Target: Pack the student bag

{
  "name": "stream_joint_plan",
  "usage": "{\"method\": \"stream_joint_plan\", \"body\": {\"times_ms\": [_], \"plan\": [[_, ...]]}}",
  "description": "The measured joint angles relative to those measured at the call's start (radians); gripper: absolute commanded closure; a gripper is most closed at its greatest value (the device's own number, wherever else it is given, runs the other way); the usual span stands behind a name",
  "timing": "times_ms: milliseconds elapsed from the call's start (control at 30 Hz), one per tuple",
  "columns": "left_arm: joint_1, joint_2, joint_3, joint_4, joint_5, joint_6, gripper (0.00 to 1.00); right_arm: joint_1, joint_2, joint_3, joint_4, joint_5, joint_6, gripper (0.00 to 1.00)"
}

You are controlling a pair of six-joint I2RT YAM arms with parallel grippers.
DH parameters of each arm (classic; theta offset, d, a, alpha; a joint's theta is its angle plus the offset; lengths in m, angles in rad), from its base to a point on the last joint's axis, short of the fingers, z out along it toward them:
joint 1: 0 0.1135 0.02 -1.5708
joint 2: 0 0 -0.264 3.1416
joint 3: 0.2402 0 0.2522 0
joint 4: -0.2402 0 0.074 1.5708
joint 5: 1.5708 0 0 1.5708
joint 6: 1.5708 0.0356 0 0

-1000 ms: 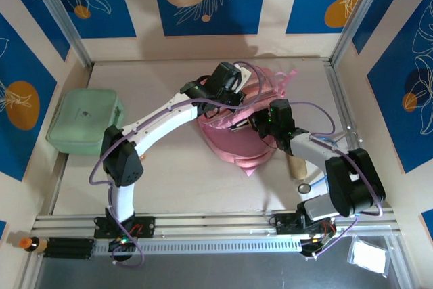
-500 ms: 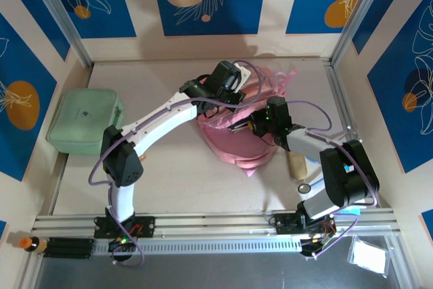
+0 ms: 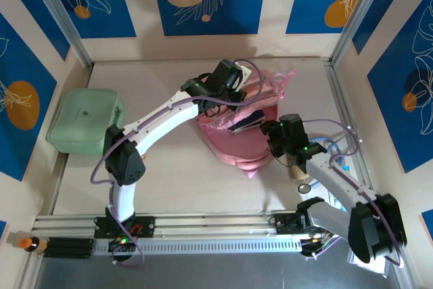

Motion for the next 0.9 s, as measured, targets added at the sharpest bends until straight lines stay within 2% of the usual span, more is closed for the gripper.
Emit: {"method": "stream_joint_plan", "body": {"times_ms": [67, 133, 200, 333, 433, 600, 800, 900], "plan": [[0.000, 0.010, 0.000, -0.001, 0.026, 0.000, 0.77, -0.003, -0.052, 0.000, -0.053, 0.034, -0.011, 0.33], [0.002, 0.018, 0.000, 0.002, 0.062, -0.001, 0.51, -0.011, -0.111, 0.000, -0.101, 0.069, -0.031, 0.32], [0.005, 0.017, -0.007, 0.011, 0.100, -0.005, 0.36, -0.022, -0.154, 0.000, -0.137, 0.102, -0.051, 0.30], [0.028, -0.008, -0.087, 0.066, 0.162, -0.047, 0.23, -0.045, -0.200, 0.005, -0.200, 0.163, -0.111, 0.27], [0.074, -0.053, -0.196, 0.100, 0.193, -0.093, 0.18, -0.070, -0.204, 0.009, -0.222, 0.177, -0.152, 0.26], [0.192, -0.155, -0.413, 0.185, 0.218, -0.212, 0.18, -0.103, -0.193, 0.009, -0.224, 0.150, -0.196, 0.25], [0.370, -0.187, -0.628, 0.290, 0.235, -0.399, 0.27, -0.106, -0.125, 0.009, -0.215, 0.077, -0.222, 0.25], [0.436, -0.154, -0.663, 0.315, 0.262, -0.468, 0.31, -0.106, -0.099, 0.009, -0.216, 0.048, -0.228, 0.25]]}}
